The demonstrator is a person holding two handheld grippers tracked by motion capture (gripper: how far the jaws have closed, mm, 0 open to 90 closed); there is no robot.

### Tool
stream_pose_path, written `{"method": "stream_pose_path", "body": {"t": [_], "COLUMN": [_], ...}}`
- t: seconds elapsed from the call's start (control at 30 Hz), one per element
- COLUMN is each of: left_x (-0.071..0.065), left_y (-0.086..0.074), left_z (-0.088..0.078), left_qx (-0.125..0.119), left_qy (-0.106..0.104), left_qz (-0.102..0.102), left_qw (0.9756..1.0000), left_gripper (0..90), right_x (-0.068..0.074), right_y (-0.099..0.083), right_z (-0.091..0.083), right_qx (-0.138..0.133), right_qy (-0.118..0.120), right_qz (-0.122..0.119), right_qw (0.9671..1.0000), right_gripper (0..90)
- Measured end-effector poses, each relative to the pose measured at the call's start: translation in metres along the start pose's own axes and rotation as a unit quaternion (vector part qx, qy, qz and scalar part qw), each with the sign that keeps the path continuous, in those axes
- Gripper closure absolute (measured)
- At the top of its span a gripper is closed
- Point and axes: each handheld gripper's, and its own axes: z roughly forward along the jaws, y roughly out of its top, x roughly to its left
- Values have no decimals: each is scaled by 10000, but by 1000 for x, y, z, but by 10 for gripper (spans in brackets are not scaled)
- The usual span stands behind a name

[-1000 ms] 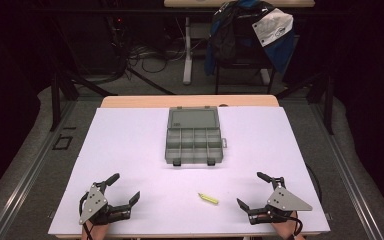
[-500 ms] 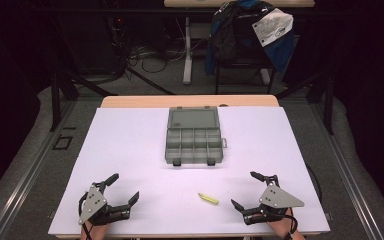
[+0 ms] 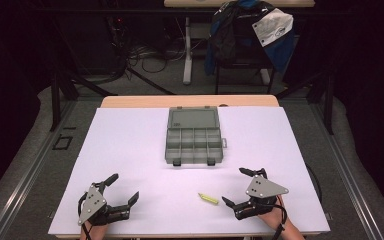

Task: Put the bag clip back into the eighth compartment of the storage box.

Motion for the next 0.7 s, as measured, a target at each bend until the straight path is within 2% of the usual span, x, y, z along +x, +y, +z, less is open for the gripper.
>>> {"method": "stream_pose_path", "body": {"t": [0.3,0.4,0.6,0.7], "left_x": [0,0,0,1], "left_y": [0,0,0,0], "left_z": [-1,0,0,0], "left_qx": [0,4,7,-16], "left_qy": [0,-2,-5,4], "left_qz": [29,7,11,10], "left_qw": [10000,10000,10000,10000], "left_gripper": [100,100,100,100], "right_x": [1,0,0,1], "right_y": [10,13,18,20], "right_z": [11,16,24,31], "right_qx": [259,419,555,700], "right_qy": [166,276,389,539], "right_qz": [-26,-13,49,42], "right_qw": [9995,9987,9977,9961], "right_gripper": [0,0,0,0]}}
